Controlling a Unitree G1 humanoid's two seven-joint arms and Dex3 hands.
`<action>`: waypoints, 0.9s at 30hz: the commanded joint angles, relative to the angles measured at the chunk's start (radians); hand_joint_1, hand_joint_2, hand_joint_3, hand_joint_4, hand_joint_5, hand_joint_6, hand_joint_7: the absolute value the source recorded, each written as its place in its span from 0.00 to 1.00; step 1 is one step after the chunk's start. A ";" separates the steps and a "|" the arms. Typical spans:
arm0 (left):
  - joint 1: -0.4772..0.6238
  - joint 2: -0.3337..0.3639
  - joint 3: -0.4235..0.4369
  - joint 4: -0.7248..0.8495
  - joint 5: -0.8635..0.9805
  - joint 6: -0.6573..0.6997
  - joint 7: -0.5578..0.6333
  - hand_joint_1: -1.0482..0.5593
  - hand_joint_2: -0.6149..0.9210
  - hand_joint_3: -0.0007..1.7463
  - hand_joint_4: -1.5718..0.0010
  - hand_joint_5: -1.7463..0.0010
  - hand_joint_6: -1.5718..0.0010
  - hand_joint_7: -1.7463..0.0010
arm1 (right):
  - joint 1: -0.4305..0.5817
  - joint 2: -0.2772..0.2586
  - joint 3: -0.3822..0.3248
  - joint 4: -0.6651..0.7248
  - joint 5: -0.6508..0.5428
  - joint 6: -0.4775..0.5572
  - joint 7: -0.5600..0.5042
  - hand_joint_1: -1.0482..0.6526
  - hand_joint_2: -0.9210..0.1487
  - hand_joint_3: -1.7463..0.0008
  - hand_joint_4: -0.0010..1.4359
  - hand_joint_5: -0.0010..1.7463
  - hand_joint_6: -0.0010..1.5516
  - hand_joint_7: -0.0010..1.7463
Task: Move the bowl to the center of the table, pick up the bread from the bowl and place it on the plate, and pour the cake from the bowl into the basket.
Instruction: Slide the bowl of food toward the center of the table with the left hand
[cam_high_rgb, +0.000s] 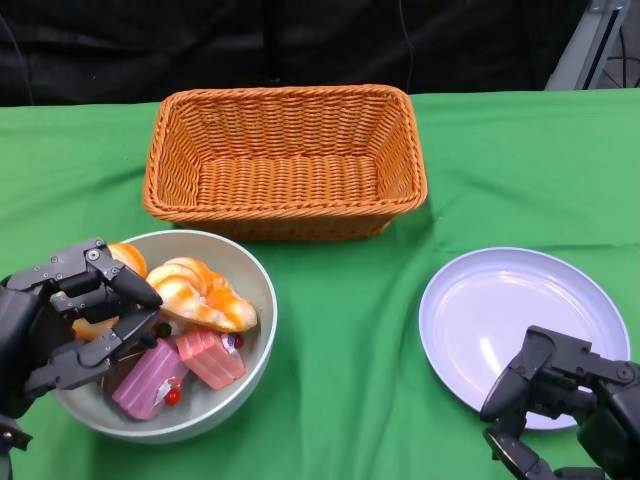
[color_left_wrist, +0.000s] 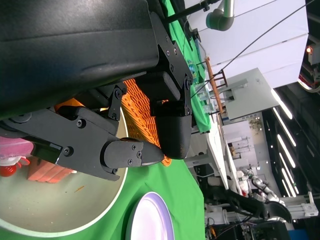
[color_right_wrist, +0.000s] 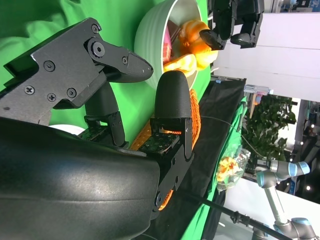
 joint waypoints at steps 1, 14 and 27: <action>0.002 0.014 0.005 0.015 0.001 -0.015 -0.004 0.51 0.87 0.34 0.51 0.16 0.49 0.34 | 0.004 -0.015 -0.003 0.005 0.001 -0.002 -0.001 0.51 0.40 0.46 0.48 0.93 0.42 0.77; 0.036 0.004 -0.001 -0.078 -0.051 -0.009 -0.016 0.50 0.85 0.39 0.50 0.15 0.49 0.31 | 0.013 -0.017 -0.007 0.003 0.004 -0.008 0.001 0.52 0.43 0.43 0.47 0.94 0.41 0.78; 0.041 -0.002 0.002 -0.091 -0.056 -0.012 -0.019 0.50 0.83 0.40 0.49 0.13 0.49 0.28 | 0.015 -0.014 -0.008 0.010 0.005 -0.012 0.002 0.53 0.42 0.44 0.47 0.94 0.42 0.78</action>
